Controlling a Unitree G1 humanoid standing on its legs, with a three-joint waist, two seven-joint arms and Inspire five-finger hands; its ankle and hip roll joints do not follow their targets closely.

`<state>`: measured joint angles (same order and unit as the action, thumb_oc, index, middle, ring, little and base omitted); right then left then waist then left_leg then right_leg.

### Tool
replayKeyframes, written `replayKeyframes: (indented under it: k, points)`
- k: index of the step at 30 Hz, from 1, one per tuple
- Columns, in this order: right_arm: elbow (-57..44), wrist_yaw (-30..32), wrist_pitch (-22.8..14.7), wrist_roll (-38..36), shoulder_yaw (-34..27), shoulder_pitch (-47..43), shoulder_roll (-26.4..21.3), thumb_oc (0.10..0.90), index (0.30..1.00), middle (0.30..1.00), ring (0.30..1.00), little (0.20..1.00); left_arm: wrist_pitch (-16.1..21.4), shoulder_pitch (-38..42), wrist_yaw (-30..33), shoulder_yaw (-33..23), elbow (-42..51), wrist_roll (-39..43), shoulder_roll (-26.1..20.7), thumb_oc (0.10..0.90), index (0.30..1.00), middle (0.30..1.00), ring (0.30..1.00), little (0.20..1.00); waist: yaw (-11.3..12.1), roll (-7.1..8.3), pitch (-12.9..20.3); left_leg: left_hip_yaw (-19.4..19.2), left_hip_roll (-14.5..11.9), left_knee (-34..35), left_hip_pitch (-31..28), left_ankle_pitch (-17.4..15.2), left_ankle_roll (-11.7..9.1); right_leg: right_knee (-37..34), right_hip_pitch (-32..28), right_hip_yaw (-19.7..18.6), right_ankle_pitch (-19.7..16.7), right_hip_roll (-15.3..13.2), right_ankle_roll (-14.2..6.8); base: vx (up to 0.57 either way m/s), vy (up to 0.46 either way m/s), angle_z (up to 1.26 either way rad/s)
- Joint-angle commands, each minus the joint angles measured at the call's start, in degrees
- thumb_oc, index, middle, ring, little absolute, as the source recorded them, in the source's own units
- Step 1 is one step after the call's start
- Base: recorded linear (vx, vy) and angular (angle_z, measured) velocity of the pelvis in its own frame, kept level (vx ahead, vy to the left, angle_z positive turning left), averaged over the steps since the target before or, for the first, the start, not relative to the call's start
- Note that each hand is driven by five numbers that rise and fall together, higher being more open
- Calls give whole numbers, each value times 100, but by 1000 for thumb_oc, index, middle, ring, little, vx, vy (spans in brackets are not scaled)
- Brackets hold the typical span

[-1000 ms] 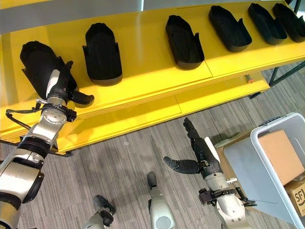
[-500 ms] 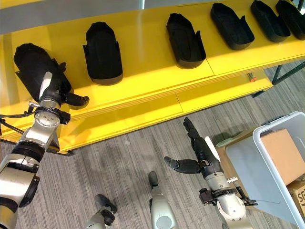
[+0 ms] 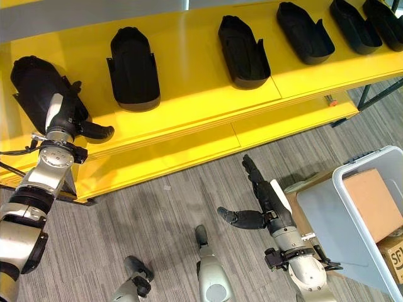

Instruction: Move parts from the plastic box to the shelf.

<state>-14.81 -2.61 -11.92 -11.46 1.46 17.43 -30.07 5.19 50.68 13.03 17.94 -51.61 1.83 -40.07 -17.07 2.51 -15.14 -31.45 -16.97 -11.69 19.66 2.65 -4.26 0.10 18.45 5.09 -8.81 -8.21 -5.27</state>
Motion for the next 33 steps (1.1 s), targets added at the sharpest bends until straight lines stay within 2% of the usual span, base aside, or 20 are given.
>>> replayKeyframes:
  k: [1,10,14,21,24,33]
  points:
    - [-342,56,-484,-201,-420,-340,-306,900,1000,1000,1000,1000,28,28,74,-20,64,-930,-910,900,1000,1000,1000,1000,72,-61,142,588,-710,-606,-187,-315,-504,780,-121,-211,666,-361,-349,0,0,0]
    - [-422,-25,-558,-172,-508,-324,-373,900,1000,1000,1000,1000,45,265,-14,730,214,-2274,-1538,900,1000,1000,1000,1000,94,-102,154,572,-673,-584,-218,-334,-498,723,-172,-204,652,-416,-386,6,11,0]
    - [-523,-15,-623,-108,-557,-280,-375,900,1000,1000,1000,1000,126,279,-80,1052,3,-2721,-1749,900,1000,1000,1000,1000,122,-126,152,588,-631,-576,-233,-330,-497,699,-216,-182,648,-453,-402,0,0,0]
    - [-584,22,-676,-78,-509,-305,-418,900,1000,1000,1000,1000,201,368,-180,1347,-838,-2817,-1632,900,1000,1000,1000,1000,90,-138,157,558,-609,-565,-264,-322,-495,694,-219,-199,630,-463,-418,0,5,0]
    - [-599,29,-682,-108,-464,-312,-441,900,1000,1000,1000,1000,184,299,-235,1262,-1218,-2737,-1577,900,1000,1000,1000,1000,81,-141,144,544,-646,-571,-265,-304,-499,718,-189,-225,625,-451,-404,0,0,0]
    - [-603,27,-675,-110,-477,-336,-448,900,1000,1000,1000,1000,160,210,-304,1233,-1522,-2789,-1673,900,1000,1000,1000,1000,82,-129,136,526,-643,-588,-264,-306,-495,716,-170,-257,605,-446,-410,0,0,0]
